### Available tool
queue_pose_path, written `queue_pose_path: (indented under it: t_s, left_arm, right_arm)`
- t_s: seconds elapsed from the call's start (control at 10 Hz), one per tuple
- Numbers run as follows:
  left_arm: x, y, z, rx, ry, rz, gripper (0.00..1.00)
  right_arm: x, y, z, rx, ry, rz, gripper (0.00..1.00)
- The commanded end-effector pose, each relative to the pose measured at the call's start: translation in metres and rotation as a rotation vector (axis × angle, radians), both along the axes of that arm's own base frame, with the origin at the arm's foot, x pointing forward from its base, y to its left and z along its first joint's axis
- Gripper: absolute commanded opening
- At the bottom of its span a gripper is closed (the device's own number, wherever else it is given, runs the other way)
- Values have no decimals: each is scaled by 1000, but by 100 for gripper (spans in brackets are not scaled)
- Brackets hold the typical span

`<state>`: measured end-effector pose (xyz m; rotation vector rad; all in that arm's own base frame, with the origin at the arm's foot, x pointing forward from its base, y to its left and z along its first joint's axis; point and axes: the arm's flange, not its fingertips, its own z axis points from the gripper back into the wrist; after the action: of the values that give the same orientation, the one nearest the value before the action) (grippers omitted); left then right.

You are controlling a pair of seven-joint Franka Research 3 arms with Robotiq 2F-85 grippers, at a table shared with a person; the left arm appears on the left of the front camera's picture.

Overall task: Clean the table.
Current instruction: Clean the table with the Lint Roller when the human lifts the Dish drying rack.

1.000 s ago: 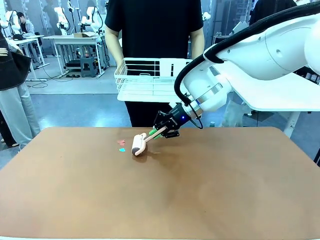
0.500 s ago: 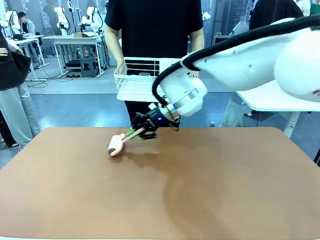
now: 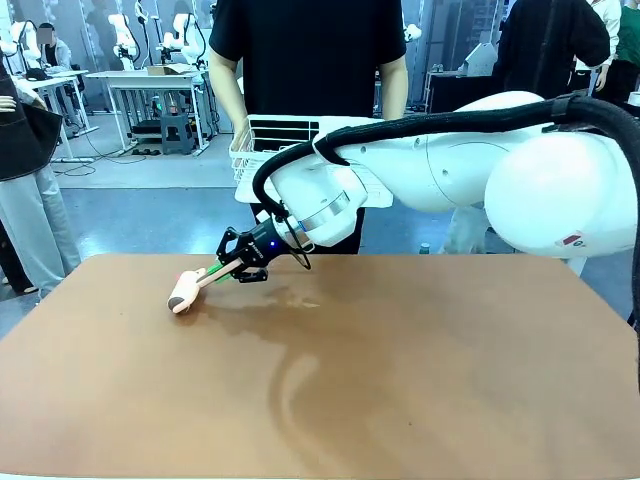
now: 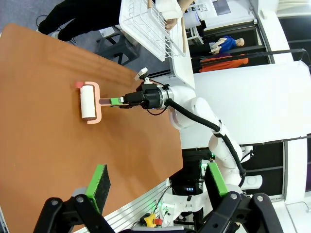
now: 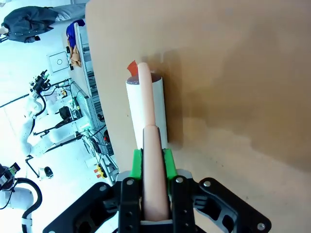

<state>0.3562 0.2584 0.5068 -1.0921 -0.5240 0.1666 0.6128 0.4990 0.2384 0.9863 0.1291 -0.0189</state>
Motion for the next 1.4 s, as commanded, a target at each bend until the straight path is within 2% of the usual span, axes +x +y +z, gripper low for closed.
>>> queue_pose_path:
  t_s: [0.0, 0.2, 0.6, 0.7, 1.1, 1.2, 1.3]
  left_arm:
    - [-2, 1, 2, -8, -13, -1, 100]
    - [-2, 1, 2, -8, -13, -1, 100]
    - [-2, 1, 2, -8, -13, -1, 100]
    - [-2, 1, 2, -8, -13, -1, 100]
    - [-2, 1, 2, -8, -13, -1, 100]
    - [-2, 1, 2, -8, -13, -1, 100]
    - [-2, 1, 2, -8, -13, -1, 100]
  right_arm:
    - [-10, 4, -9, -61, 27, 33, 21]
    - [-12, -1, 8, -35, -3, 34, 21]
    - [-15, -39, 99, 35, -124, 47, 21]
    - [-17, -52, 113, 23, -127, 56, 21]
    - [-37, -97, 156, -91, -145, 78, 21]
    - [-46, -118, 172, -167, -148, 75, 21]
    - [-62, -147, 197, -308, -143, 88, 21]
